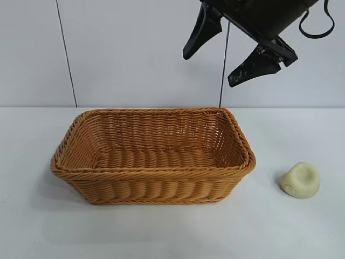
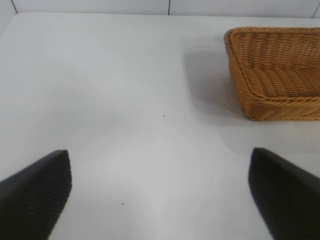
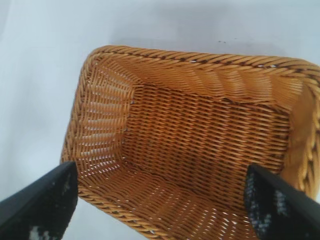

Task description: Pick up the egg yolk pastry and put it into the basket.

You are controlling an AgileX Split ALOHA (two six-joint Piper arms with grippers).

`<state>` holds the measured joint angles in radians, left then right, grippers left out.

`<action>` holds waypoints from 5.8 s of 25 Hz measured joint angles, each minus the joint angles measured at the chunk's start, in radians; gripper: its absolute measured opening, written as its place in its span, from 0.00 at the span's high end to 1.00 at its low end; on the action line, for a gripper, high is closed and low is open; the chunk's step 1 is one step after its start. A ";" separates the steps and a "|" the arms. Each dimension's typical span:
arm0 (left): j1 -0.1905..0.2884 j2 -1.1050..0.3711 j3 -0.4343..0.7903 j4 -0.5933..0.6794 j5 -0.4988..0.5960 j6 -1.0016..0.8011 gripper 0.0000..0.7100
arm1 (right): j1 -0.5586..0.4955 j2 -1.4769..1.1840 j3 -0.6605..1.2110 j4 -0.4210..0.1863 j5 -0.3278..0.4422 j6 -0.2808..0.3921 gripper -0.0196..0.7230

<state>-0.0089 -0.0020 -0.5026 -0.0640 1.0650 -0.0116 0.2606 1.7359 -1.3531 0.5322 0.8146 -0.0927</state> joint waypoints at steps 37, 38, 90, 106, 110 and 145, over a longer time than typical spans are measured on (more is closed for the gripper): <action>0.000 -0.001 0.000 0.001 0.000 0.000 0.02 | -0.159 0.394 -0.068 -0.436 0.240 0.179 0.11; 0.000 -0.001 0.000 0.001 0.000 0.000 0.02 | -0.159 0.408 -0.068 -0.436 0.238 0.179 0.11; 0.000 -0.005 0.000 0.001 0.000 0.000 0.02 | 0.240 0.278 -0.432 -0.417 0.322 0.238 0.80; 0.000 -0.005 0.000 0.001 0.000 0.000 0.02 | 0.328 0.539 -0.434 -0.409 0.155 0.302 0.80; 0.000 -0.005 0.000 0.001 0.000 0.000 0.02 | 0.328 0.564 -0.434 -0.404 0.126 0.303 0.77; 0.000 -0.005 0.000 0.001 0.000 0.000 0.02 | 0.156 0.525 -0.812 -0.586 0.402 0.269 0.04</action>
<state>-0.0089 -0.0066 -0.5026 -0.0630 1.0650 -0.0116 0.4165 2.2611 -2.1648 -0.0542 1.2168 0.1762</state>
